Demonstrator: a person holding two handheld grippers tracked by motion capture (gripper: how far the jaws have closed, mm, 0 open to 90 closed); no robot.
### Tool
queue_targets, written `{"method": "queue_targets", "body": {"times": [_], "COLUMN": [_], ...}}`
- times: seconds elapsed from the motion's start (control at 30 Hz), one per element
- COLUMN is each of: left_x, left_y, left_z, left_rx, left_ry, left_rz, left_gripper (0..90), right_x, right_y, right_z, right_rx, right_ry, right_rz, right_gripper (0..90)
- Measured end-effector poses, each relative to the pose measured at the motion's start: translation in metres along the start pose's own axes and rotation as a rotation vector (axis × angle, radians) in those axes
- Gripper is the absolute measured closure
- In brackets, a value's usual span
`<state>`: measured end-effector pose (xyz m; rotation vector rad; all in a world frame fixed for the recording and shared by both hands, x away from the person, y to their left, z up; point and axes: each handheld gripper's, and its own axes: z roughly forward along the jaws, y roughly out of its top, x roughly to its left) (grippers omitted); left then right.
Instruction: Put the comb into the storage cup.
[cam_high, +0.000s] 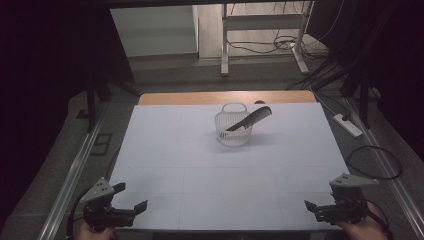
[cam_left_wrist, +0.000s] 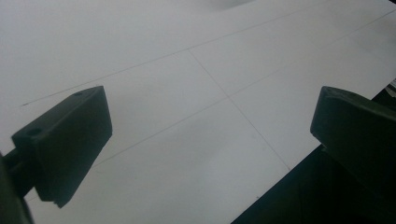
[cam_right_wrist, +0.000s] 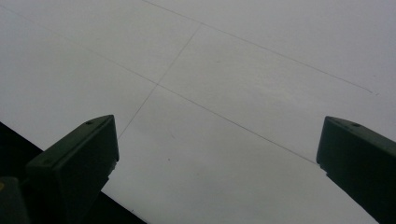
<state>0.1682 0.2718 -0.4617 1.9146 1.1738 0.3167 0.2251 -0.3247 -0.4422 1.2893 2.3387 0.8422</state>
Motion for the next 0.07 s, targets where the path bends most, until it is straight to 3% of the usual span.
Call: {"method": "queue_targets", "body": {"times": [0.07], "left_x": [0.0000], "left_y": [0.0006], "left_z": [0.0004], "left_rx": [0.000], "left_ry": [-0.002], "left_rz": [0.000], "left_gripper": [0.0], "right_x": [0.0006], "right_y": [-0.0001], "right_z": [0.0004], "right_rx": [0.002], "right_ry": [-0.003], "right_rz": [-0.004], "right_gripper": [0.0]}}
